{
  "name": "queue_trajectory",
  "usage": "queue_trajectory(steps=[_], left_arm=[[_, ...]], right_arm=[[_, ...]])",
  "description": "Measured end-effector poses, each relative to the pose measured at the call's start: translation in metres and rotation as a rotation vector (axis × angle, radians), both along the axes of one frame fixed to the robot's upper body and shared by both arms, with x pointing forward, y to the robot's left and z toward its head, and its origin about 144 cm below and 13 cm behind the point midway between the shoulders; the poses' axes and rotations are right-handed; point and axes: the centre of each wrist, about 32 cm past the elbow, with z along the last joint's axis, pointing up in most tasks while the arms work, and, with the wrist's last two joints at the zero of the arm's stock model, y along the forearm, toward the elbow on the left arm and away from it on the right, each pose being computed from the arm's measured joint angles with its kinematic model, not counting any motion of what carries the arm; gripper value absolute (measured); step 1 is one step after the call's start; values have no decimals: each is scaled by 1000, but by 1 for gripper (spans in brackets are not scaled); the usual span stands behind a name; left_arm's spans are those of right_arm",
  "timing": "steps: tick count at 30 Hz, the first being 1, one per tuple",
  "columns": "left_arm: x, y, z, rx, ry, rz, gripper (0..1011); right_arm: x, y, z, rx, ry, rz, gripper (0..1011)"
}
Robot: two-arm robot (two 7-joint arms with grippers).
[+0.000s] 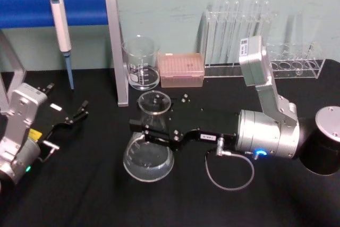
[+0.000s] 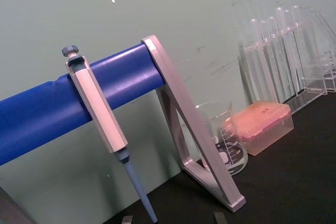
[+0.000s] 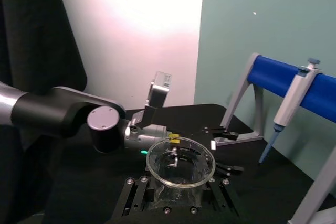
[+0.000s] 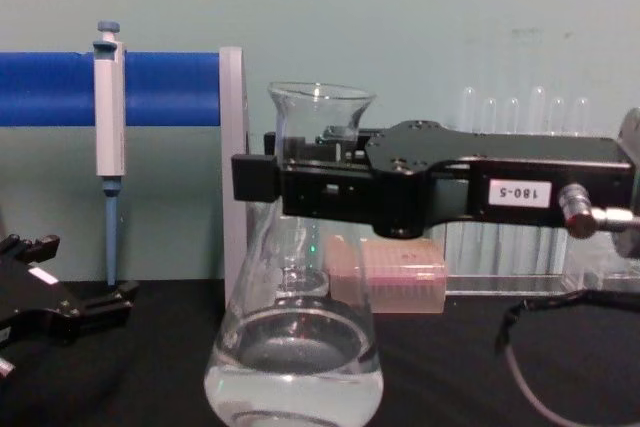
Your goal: Grasp the erlenmeyer flask with one hand, shake it three times, then place it back.
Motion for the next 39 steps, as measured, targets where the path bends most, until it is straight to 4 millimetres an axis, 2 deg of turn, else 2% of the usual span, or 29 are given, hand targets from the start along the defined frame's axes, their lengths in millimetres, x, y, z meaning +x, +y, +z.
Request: queue_trajectory(steps=[12,26,39], left_arm=[[0,0,0,0,0,0,1001],[0,0,0,0,0,0,1001],[0,0,0,0,0,0,1001]], right_arm=[[12,-2,1,18,-27,-149,449],[30,-15,1,18,-67,-462,449],[33,-23,-3,0,-71,-686,449]])
